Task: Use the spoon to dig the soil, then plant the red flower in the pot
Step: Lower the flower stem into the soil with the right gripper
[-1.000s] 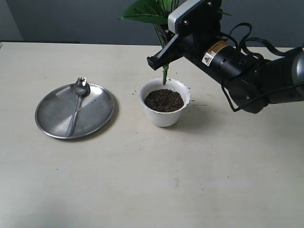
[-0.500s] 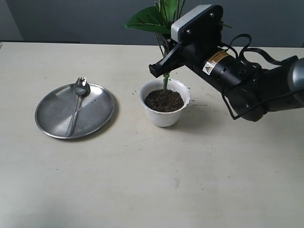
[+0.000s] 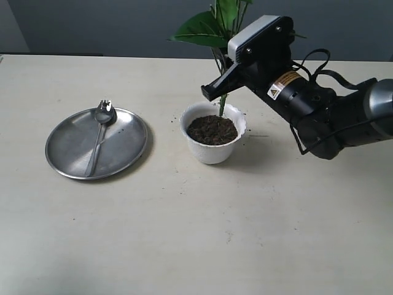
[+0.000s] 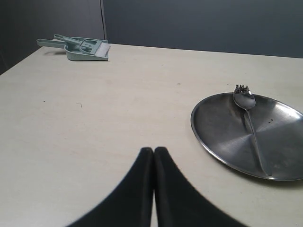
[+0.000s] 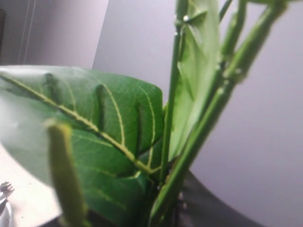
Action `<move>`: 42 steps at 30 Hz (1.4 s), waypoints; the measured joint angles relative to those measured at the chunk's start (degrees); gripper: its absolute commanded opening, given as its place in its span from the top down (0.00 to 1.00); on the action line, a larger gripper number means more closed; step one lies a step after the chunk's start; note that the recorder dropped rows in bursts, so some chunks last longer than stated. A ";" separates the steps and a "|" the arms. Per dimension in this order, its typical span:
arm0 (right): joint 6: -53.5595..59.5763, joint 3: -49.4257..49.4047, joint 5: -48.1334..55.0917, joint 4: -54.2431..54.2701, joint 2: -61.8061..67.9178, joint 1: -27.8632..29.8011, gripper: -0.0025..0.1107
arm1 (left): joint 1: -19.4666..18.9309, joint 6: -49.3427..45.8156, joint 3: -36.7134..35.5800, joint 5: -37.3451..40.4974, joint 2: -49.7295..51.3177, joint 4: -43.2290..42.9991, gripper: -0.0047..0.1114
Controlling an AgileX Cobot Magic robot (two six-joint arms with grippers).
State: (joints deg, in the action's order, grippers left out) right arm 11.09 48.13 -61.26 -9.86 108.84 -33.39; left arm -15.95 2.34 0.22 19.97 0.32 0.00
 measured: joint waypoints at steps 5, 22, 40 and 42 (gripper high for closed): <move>-1.92 0.00 -1.96 -4.84 1.23 1.09 0.98 | 0.00 0.00 0.00 0.00 0.00 0.00 0.96; -1.92 0.00 -5.99 -8.87 5.74 1.09 0.98 | 0.00 0.00 0.00 0.00 0.00 0.00 0.96; -1.92 1.14 -3.66 -9.10 5.74 1.09 0.98 | 0.00 0.00 0.00 0.00 0.00 0.00 0.96; -2.32 1.14 -2.36 -9.10 5.74 1.09 0.98 | 0.00 0.00 0.00 0.00 0.00 0.00 0.96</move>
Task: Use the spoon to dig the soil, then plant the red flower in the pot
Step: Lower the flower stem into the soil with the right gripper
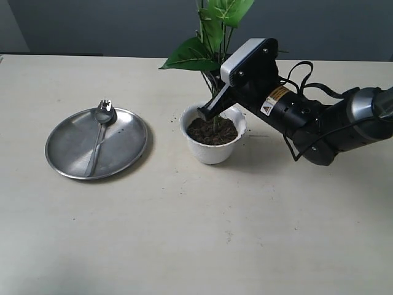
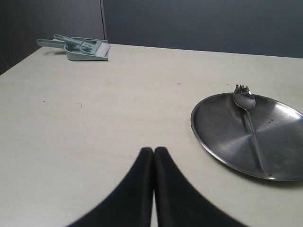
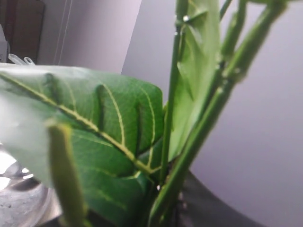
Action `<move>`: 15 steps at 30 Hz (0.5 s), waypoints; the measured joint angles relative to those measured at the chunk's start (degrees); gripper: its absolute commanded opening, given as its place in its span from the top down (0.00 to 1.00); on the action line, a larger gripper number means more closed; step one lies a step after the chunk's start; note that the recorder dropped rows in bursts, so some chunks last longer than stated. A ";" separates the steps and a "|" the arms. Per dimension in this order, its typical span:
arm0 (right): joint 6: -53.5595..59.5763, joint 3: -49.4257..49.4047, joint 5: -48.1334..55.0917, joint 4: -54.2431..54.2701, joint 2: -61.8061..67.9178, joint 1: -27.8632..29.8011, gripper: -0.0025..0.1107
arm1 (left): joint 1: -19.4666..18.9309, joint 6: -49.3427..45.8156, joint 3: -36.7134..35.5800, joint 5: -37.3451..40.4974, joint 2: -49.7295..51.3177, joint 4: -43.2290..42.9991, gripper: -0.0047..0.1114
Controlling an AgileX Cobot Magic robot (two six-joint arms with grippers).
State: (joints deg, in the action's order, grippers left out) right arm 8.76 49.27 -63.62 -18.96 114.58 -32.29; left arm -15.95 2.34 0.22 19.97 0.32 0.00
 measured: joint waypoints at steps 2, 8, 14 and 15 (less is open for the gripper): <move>-1.13 0.00 0.36 -0.57 0.00 0.00 0.98 | 0.00 0.00 0.00 0.00 0.00 0.00 0.96; -3.77 0.00 1.85 -3.10 0.00 0.00 0.98 | 0.00 0.00 0.00 0.00 0.00 0.00 0.96; -4.12 0.00 2.19 -3.10 0.00 0.00 0.98 | 0.00 0.00 0.00 0.00 0.00 0.00 0.96; -4.25 0.00 2.29 -3.10 0.00 0.00 0.98 | 0.00 0.00 0.00 0.00 0.00 0.00 0.96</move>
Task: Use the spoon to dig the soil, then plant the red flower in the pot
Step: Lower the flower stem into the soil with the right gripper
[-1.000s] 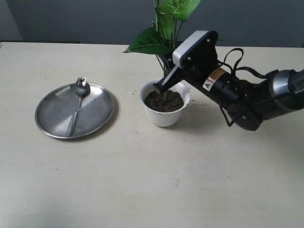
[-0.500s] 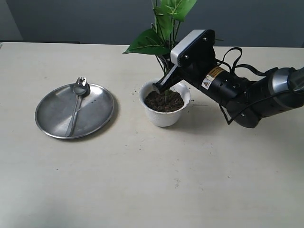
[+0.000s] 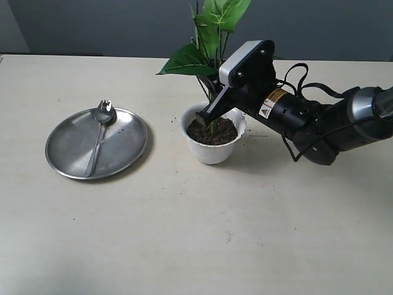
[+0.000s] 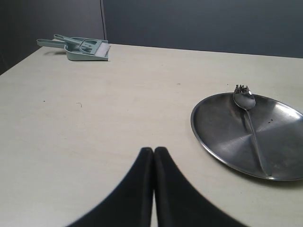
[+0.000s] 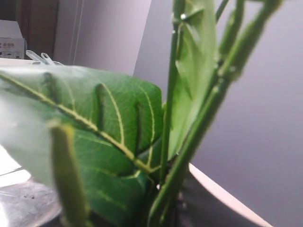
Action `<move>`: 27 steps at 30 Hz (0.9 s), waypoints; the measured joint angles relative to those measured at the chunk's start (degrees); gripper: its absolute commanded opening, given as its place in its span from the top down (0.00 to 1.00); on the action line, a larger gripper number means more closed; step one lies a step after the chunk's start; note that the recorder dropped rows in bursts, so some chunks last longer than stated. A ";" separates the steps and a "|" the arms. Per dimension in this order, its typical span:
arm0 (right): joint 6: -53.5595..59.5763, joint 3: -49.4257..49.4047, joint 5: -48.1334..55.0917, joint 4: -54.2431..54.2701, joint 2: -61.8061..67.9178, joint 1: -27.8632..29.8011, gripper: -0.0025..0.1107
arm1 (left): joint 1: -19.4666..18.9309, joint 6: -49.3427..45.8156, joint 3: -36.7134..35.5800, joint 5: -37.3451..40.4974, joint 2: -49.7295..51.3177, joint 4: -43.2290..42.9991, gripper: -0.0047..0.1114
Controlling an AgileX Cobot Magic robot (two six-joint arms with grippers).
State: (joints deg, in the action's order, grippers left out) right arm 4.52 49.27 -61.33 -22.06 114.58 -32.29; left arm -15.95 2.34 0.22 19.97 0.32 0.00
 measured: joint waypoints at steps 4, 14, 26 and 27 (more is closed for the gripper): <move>-0.13 0.00 0.09 0.00 0.00 0.00 0.98 | 0.00 0.00 0.00 0.00 0.00 0.00 0.96; -0.35 0.21 -7.32 -1.61 4.17 0.03 0.98 | 0.00 0.00 0.00 0.00 0.00 0.00 0.96; -2.07 0.63 -5.46 -3.24 4.20 0.03 0.98 | 0.00 0.00 0.00 0.00 0.00 0.00 0.96; -2.51 0.63 -5.09 -3.24 4.20 0.03 0.98 | 0.00 0.00 0.00 0.00 0.00 0.00 0.96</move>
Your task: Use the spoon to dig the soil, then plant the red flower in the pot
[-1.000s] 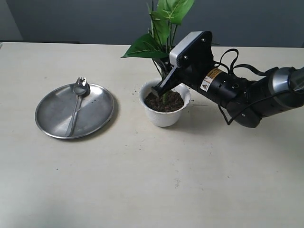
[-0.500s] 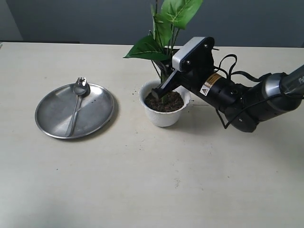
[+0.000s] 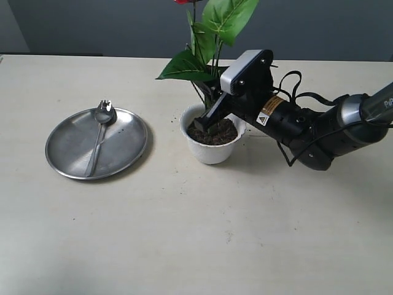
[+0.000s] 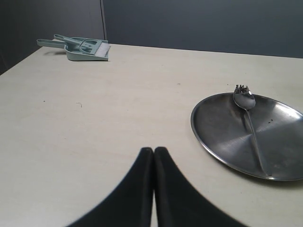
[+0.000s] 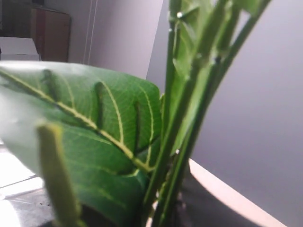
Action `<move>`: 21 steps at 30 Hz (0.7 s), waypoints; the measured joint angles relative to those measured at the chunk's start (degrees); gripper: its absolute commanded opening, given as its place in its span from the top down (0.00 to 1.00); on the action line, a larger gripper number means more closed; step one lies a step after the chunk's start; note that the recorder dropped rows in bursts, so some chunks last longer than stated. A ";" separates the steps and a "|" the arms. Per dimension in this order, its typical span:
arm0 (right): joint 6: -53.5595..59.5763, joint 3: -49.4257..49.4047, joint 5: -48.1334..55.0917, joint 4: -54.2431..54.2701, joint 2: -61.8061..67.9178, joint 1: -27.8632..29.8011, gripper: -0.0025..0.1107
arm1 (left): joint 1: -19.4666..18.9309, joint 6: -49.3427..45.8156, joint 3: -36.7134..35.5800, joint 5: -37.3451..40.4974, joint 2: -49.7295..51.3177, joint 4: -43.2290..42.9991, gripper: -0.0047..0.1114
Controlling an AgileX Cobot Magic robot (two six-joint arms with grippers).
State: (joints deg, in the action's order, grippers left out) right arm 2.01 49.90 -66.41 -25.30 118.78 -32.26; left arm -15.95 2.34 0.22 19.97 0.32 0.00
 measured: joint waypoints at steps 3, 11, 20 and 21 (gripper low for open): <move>-0.50 0.12 1.31 0.00 0.00 0.00 0.98 | 0.00 0.00 0.00 0.00 0.00 0.00 0.96; -1.10 -1.13 1.75 2.26 -0.19 0.00 0.98 | 0.00 0.00 0.00 0.00 0.00 0.00 0.96; -2.01 -4.50 -0.82 0.38 -0.45 0.20 0.98 | 0.00 0.00 0.00 0.00 0.00 0.00 0.96; -2.01 -4.60 -0.82 0.38 -0.45 0.20 0.98 | 0.00 0.00 0.00 0.00 0.00 0.00 0.96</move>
State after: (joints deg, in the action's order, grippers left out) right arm 0.00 45.30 -67.24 -24.91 118.33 -32.05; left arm -15.95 2.34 0.22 19.97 0.32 0.00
